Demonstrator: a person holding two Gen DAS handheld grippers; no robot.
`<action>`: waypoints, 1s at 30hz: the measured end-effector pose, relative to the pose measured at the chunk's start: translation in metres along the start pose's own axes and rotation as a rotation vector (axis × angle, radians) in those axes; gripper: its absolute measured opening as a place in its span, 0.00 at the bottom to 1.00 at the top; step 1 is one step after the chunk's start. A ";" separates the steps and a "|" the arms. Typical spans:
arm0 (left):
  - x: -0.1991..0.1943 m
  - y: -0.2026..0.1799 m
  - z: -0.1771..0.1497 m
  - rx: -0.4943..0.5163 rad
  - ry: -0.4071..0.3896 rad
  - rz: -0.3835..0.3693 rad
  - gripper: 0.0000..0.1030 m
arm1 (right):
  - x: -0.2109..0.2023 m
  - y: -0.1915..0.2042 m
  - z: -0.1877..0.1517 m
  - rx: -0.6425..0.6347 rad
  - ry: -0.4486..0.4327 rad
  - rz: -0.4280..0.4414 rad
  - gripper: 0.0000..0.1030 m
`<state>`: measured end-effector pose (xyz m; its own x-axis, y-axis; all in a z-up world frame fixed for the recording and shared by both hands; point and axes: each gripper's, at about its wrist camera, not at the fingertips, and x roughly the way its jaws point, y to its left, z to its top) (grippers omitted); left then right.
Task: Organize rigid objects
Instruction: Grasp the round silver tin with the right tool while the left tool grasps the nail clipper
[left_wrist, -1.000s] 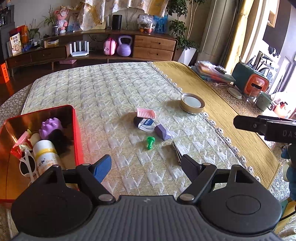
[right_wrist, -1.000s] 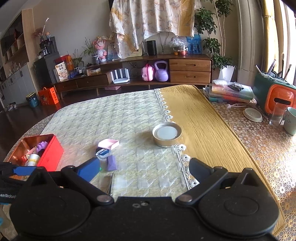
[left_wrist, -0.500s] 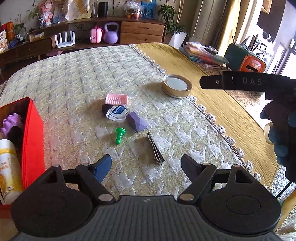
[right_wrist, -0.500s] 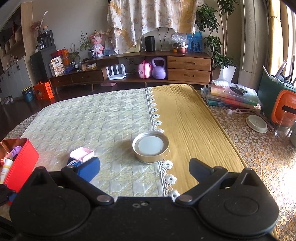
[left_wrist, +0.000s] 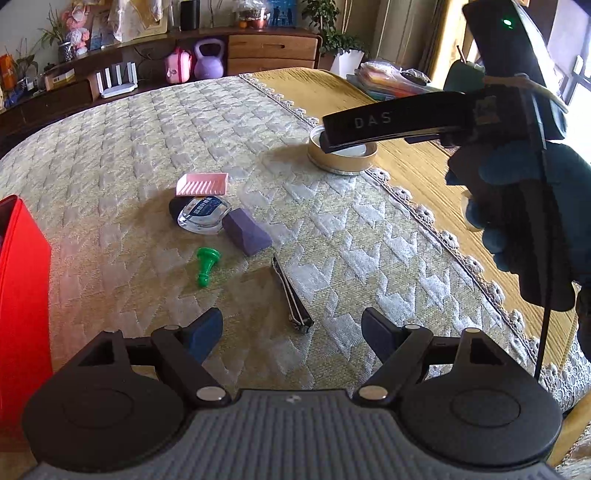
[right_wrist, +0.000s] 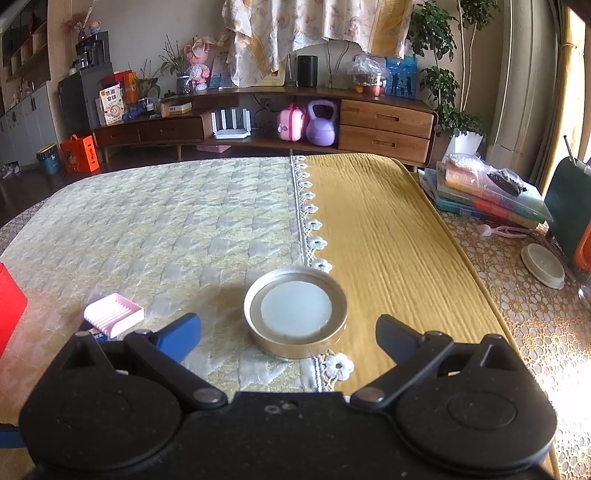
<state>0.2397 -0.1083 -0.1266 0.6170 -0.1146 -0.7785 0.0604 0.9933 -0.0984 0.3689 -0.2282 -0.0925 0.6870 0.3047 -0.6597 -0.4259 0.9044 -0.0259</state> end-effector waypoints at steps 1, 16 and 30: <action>0.001 -0.002 -0.001 0.008 -0.004 0.000 0.79 | 0.003 0.000 0.000 -0.006 -0.002 -0.006 0.98; 0.005 -0.010 -0.001 0.084 -0.046 0.025 0.30 | 0.037 0.002 -0.001 0.009 0.022 -0.036 0.90; 0.005 0.004 0.004 0.041 -0.026 0.017 0.13 | 0.027 0.001 -0.008 0.034 0.032 -0.042 0.73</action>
<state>0.2466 -0.1049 -0.1286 0.6382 -0.0978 -0.7636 0.0818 0.9949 -0.0591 0.3827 -0.2211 -0.1165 0.6847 0.2568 -0.6821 -0.3762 0.9261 -0.0289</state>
